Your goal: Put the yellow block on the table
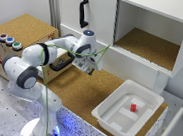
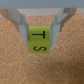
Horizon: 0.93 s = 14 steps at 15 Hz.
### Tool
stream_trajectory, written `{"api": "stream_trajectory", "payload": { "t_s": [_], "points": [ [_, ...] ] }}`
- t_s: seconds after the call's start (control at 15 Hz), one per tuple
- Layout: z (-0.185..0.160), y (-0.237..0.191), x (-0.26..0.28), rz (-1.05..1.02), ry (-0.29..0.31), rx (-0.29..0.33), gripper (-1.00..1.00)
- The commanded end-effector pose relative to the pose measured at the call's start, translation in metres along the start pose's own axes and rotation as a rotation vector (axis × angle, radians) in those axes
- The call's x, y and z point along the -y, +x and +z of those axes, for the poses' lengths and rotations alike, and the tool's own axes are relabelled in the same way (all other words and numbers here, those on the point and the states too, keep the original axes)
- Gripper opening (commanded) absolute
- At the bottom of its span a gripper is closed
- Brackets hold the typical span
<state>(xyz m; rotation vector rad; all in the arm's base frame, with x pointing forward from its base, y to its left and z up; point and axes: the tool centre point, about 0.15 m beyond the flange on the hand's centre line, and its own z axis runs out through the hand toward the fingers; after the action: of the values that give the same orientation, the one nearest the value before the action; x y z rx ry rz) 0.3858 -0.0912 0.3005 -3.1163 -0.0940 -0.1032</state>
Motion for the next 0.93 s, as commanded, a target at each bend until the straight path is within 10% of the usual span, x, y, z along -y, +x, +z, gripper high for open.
{"api": "stream_trajectory", "payload": {
  "t_s": [0.0, 0.73, 0.8, 0.87],
  "points": [
    [0.047, 0.04, -0.028, -0.129, -0.055, 0.092, -1.0],
    [0.079, 0.062, -0.045, -0.01, -0.076, 0.12, -1.0],
    [0.073, 0.066, -0.046, 0.013, -0.072, 0.107, 1.0],
    [0.068, 0.068, -0.045, 0.023, -0.068, 0.099, 1.0]
  ]
}}
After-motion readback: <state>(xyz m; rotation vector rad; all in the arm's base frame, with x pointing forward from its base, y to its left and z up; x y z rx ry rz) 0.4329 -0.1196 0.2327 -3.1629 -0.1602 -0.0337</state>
